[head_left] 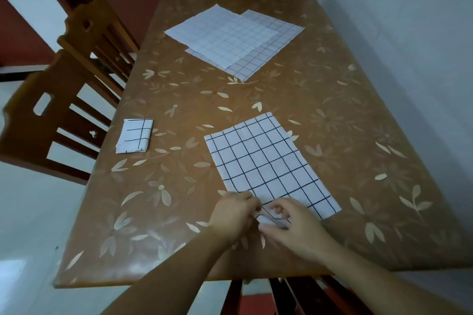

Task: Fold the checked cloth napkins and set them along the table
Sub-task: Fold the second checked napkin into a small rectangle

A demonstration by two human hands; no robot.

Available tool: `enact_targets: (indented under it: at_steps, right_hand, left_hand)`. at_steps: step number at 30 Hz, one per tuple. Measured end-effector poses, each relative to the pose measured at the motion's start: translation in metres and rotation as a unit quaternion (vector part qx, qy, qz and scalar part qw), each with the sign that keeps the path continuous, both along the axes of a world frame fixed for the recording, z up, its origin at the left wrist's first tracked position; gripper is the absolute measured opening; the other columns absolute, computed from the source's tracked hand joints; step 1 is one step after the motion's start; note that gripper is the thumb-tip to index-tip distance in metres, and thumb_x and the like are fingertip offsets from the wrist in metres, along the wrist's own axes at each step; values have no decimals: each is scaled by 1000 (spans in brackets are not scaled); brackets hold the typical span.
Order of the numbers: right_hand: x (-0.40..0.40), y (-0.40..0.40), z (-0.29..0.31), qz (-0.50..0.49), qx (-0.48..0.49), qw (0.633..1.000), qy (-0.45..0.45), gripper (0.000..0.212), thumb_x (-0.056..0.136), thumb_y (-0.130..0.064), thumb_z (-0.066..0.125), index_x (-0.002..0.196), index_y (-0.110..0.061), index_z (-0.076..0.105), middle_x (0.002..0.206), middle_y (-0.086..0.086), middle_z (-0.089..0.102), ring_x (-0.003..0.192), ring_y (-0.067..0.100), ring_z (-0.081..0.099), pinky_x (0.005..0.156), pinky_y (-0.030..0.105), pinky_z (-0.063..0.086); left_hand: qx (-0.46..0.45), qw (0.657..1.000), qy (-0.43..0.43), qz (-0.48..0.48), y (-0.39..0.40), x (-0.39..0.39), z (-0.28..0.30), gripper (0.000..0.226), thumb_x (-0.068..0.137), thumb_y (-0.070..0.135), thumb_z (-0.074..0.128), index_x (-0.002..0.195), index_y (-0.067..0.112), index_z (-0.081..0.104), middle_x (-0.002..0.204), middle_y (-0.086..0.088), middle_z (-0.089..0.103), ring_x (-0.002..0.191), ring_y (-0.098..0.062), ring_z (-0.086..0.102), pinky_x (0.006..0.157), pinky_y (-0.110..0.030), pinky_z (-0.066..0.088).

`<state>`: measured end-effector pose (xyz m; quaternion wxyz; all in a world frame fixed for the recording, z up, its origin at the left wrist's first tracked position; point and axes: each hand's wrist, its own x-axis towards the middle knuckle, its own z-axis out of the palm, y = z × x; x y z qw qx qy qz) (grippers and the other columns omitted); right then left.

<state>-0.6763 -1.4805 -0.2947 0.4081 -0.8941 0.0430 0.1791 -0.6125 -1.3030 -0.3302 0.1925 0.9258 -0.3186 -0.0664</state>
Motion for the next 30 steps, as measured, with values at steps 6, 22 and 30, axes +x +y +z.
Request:
enact_targets:
  at_steps: [6,22,30]
  right_hand:
    - [-6,-33,-32,136,-290,933,-163,48,69,-42,75,114,-29,63,122,-5,56,118,21,55,93,40,45]
    - [28,-39,27,-158,106,982,19,19,92,-15,63,74,-18,59,67,-9,56,57,2,54,43,1,35]
    - [36,-51,-4,-182,111,970,117,9,91,-11,63,96,-15,69,95,-1,70,87,13,65,65,25,48]
  left_hand:
    - [-52,990,56,118,31,-11,2,8,86,23,62,90,20,69,80,2,69,83,-23,55,77,-28,31]
    - [-246,861,257,363,76,-9,17,26,96,29,58,72,19,66,66,9,65,62,-4,57,49,-9,38]
    - [-253,837,290,389,73,6,7,34,94,33,61,62,21,65,58,11,63,60,-7,55,53,-18,40]
